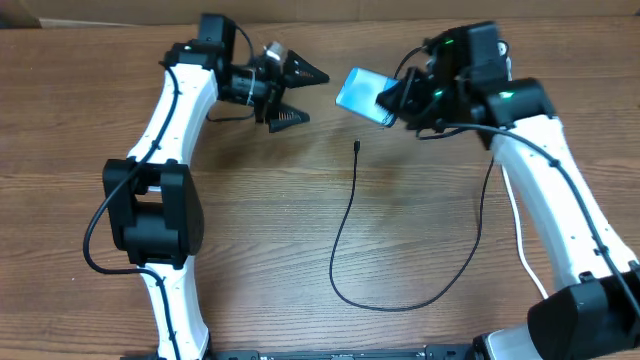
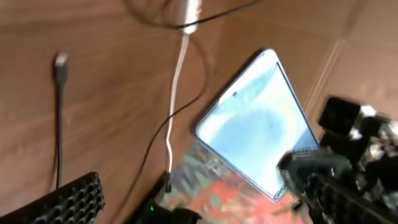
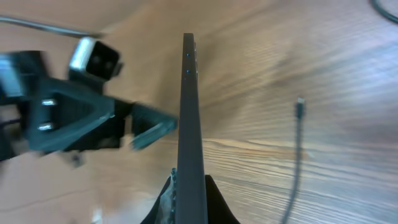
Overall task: Plug charger to phone and switch on socket
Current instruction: 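Release the phone from the left gripper, keep it in the right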
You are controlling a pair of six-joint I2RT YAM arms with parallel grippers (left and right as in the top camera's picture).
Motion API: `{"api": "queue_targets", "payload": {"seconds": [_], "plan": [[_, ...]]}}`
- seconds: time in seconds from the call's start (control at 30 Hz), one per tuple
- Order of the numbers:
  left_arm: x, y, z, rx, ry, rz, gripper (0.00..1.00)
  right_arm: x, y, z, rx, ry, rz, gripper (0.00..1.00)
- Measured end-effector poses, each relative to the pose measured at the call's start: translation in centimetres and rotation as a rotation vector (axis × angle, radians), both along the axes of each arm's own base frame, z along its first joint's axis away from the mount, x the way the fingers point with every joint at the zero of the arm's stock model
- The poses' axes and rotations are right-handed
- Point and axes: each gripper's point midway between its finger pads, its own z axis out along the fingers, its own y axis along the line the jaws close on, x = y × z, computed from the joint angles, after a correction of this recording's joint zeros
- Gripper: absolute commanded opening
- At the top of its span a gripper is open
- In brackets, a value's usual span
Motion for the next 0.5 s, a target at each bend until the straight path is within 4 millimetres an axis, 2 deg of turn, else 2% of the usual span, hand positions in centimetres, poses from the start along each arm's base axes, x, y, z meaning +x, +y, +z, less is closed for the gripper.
{"api": "queue_targets", "payload": {"seconds": [0.07, 0.27, 0.37, 0.43, 0.5], "plan": [[0.5, 1.2, 0.7, -0.036, -0.042, 0.007, 1.00, 0.0, -0.3, 1.2, 0.066, -0.017, 0.024, 0.04], [1.0, 4.7, 2.0, 0.004, -0.099, 0.073, 1.00, -0.7, 0.0, 2.8, 0.166, -0.029, 0.095, 0.04], [0.2, 6.9, 4.6, 0.089, -0.175, 0.122, 0.99, -0.9, 0.1, 3.2, 0.194, -0.028, 0.116, 0.04], [-1.3, 8.0, 7.6, 0.169, -0.254, 0.152, 0.99, -1.0, 0.1, 3.4, 0.205, -0.034, 0.126, 0.04], [-3.1, 8.3, 10.4, 0.221, -0.326, 0.163, 1.00, -0.9, 0.2, 3.7, 0.219, -0.047, 0.138, 0.04]]}}
